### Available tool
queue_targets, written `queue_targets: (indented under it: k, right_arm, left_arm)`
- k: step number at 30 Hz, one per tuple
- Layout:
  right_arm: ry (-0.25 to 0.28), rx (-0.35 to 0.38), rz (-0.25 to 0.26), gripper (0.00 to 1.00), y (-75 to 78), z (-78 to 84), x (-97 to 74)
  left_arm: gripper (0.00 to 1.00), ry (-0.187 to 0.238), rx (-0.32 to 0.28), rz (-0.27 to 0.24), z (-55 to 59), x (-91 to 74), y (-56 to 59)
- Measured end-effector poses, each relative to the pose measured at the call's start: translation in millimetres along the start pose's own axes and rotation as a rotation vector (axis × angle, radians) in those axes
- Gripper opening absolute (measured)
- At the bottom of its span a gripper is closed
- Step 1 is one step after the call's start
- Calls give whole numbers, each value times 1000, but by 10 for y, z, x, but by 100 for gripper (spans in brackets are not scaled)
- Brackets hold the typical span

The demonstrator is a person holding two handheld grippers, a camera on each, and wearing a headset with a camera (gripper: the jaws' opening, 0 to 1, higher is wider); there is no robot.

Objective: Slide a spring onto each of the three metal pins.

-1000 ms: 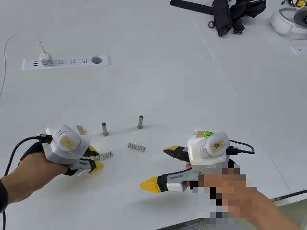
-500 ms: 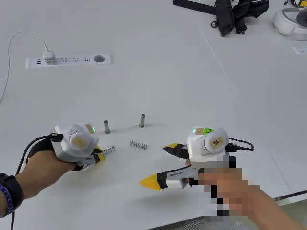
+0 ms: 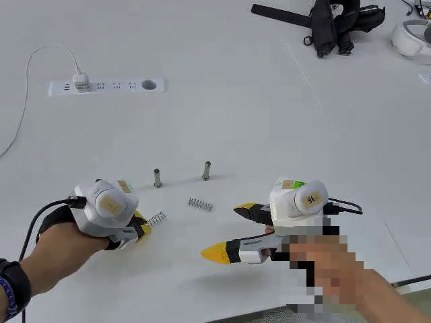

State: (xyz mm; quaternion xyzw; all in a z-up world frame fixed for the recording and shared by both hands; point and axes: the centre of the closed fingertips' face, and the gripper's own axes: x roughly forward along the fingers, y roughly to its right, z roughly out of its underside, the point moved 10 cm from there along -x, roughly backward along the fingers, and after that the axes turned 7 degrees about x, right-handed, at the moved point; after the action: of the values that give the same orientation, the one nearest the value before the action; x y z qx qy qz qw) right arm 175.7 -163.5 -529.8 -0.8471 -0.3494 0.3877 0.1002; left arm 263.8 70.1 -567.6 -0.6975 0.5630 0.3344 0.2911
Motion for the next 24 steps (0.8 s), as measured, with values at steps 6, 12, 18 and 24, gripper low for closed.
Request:
queue_targets:
  k: [6,12,18,24]
  right_arm:
    - [-9,-10,-27,77,-67,-6,71]
    - [-17,-27,-61,74,-134,-39,131]
    - [-20,-50,-93,71,-197,-111,194]
    - [-20,-77,-131,67,-262,-190,250]
  left_arm:
    - [10,16,-9,-5,52,-131,81]
    - [10,42,-16,-1,50,-262,145]
    - [10,80,2,10,-9,-385,248]
    - [10,94,38,16,-63,-448,328]
